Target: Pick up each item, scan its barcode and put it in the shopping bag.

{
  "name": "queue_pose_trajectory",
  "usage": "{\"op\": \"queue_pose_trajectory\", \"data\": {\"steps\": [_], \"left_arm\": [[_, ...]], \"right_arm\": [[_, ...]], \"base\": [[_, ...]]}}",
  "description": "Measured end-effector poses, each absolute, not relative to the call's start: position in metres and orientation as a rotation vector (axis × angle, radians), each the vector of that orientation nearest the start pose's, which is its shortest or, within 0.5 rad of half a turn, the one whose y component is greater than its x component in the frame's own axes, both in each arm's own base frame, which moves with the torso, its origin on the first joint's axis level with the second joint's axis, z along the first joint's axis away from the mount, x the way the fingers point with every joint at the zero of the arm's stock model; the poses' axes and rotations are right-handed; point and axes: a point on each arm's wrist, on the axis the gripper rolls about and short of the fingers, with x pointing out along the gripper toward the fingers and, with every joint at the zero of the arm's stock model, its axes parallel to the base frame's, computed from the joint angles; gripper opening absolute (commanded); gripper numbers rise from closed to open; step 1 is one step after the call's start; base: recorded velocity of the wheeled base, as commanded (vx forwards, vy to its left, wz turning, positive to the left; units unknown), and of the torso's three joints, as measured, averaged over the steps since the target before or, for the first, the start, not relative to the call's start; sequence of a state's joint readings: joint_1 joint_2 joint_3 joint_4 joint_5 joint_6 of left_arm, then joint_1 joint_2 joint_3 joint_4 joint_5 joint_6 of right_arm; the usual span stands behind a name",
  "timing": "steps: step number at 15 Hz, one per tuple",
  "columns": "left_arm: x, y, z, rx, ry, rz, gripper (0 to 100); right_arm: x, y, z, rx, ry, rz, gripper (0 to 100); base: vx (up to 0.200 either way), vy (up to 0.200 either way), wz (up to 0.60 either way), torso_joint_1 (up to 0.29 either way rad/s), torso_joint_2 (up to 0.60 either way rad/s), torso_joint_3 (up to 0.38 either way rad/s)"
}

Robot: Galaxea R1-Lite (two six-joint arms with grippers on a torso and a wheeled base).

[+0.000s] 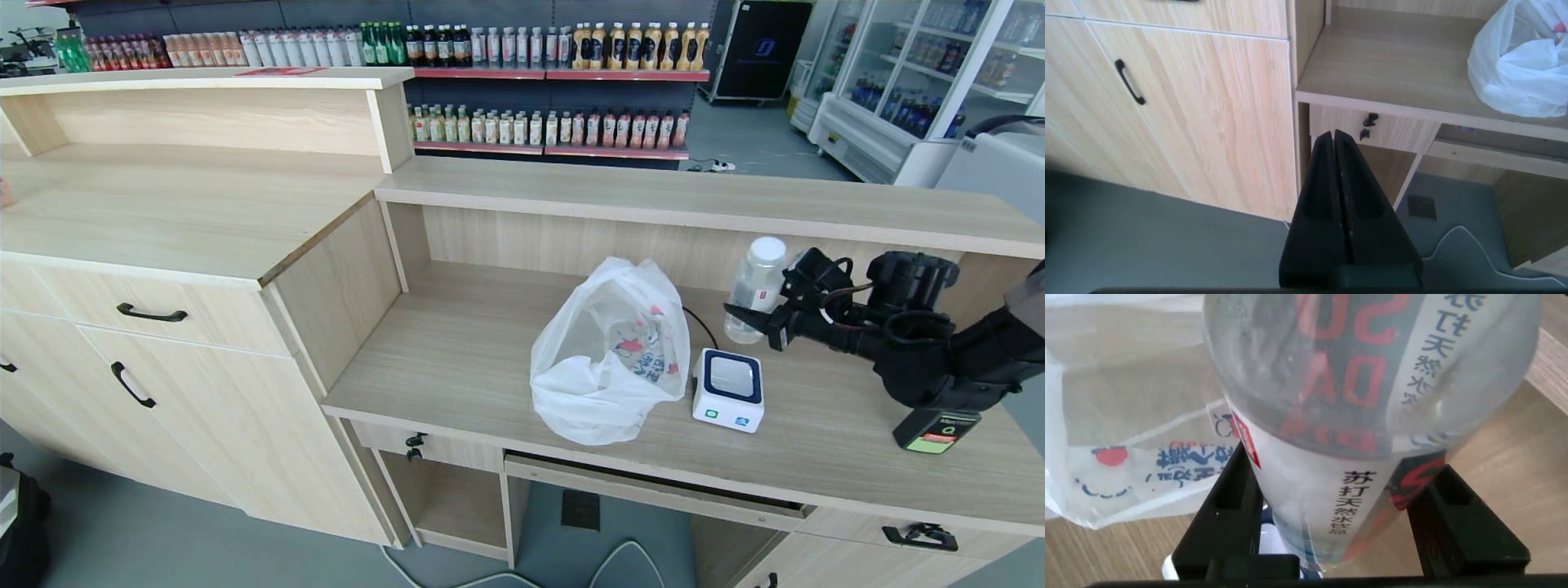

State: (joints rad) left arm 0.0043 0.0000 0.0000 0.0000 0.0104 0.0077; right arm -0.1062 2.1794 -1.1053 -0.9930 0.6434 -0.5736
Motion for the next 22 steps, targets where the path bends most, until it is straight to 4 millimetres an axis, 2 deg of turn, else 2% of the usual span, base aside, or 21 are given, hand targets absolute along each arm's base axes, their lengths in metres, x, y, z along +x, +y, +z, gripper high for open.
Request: {"op": "queue_pose_trajectory", "data": {"steps": [2, 4, 7, 9, 13, 19, 22], "left_arm": [[-0.023, 0.000, 0.075, 0.008, 0.000, 0.014, 0], [-0.023, 0.000, 0.075, 0.008, 0.000, 0.014, 0], [-0.023, 0.000, 0.075, 0.008, 0.000, 0.015, 0], [-0.023, 0.000, 0.075, 0.008, 0.000, 0.014, 0], [-0.023, 0.000, 0.075, 0.008, 0.000, 0.015, 0], [-0.023, 0.000, 0.075, 0.008, 0.000, 0.014, 0], [-0.023, 0.000, 0.075, 0.008, 0.000, 0.014, 0]], "right_arm": [[0.402, -0.036, 0.138, -0.321, -0.001, 0.347, 0], [0.384, -0.040, 0.140, -0.169, 0.068, 0.135, 0], [0.361, -0.029, 0.141, -0.154, 0.042, 0.002, 0], [0.349, -0.015, 0.142, -0.236, 0.006, -0.101, 0], [0.339, -0.005, 0.144, -0.378, -0.001, -0.089, 0], [0.338, 0.007, 0.150, -0.392, 0.002, -0.161, 0], [0.342, 0.022, 0.151, -0.347, -0.022, -0.052, 0]], "base": [[0.000, 0.000, 0.00, 0.000, 0.00, 0.000], [0.000, 0.000, 0.00, 0.000, 0.00, 0.000], [0.000, 0.000, 0.00, 0.000, 0.00, 0.000], [0.000, 0.000, 0.00, 0.000, 0.00, 0.000], [0.000, 0.000, 0.00, 0.000, 0.00, 0.000], [0.000, 0.000, 0.60, -0.002, 0.01, -0.001], [0.000, 0.000, 0.20, 0.001, 0.00, -0.002]]}}
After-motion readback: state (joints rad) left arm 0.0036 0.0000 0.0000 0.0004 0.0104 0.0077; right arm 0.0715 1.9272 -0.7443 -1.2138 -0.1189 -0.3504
